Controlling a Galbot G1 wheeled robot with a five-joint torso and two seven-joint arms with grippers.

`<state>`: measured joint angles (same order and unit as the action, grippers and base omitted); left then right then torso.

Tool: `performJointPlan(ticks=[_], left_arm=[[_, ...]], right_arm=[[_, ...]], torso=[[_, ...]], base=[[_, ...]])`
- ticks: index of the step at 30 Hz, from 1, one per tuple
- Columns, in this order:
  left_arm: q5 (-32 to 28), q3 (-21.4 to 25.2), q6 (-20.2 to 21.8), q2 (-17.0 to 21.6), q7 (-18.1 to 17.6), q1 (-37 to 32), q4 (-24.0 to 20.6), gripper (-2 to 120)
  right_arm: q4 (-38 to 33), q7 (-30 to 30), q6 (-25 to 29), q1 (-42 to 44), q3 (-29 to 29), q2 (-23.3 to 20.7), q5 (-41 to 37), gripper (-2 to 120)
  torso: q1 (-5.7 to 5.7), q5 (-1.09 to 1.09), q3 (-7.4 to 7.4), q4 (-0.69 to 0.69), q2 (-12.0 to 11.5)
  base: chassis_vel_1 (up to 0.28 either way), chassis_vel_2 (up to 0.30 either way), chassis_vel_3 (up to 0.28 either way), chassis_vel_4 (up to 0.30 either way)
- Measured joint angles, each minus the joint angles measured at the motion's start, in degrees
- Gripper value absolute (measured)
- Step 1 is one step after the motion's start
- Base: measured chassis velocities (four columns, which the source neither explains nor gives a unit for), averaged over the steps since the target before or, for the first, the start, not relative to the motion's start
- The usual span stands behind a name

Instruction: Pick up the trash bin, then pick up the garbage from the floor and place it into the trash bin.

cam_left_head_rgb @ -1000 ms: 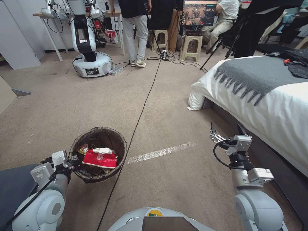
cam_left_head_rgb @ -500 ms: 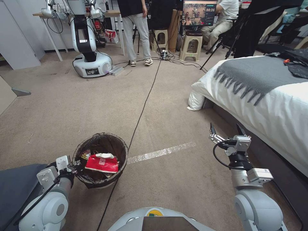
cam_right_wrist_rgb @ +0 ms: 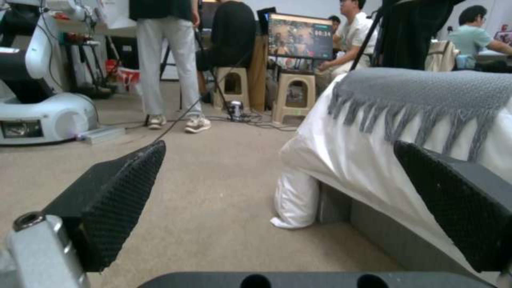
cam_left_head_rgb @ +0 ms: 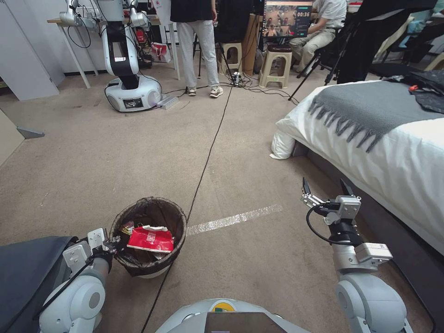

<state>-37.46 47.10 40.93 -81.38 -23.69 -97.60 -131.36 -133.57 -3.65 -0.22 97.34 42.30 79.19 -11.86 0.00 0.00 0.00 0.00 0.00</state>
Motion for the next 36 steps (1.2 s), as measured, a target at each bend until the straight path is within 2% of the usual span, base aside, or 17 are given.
performJointPlan(ticks=[36], left_arm=[[-1.15, -0.37, -1.81, 0.97, -0.86, 2.12, 6.67, 5]], right_arm=[[0.32, 0.04, -0.05, -0.06, -0.22, 0.10, 0.44, 100]], torso=[[0.00, 0.01, 0.00, 0.00, 0.00]], base=[[0.000, 0.000, 0.000, 0.000]])
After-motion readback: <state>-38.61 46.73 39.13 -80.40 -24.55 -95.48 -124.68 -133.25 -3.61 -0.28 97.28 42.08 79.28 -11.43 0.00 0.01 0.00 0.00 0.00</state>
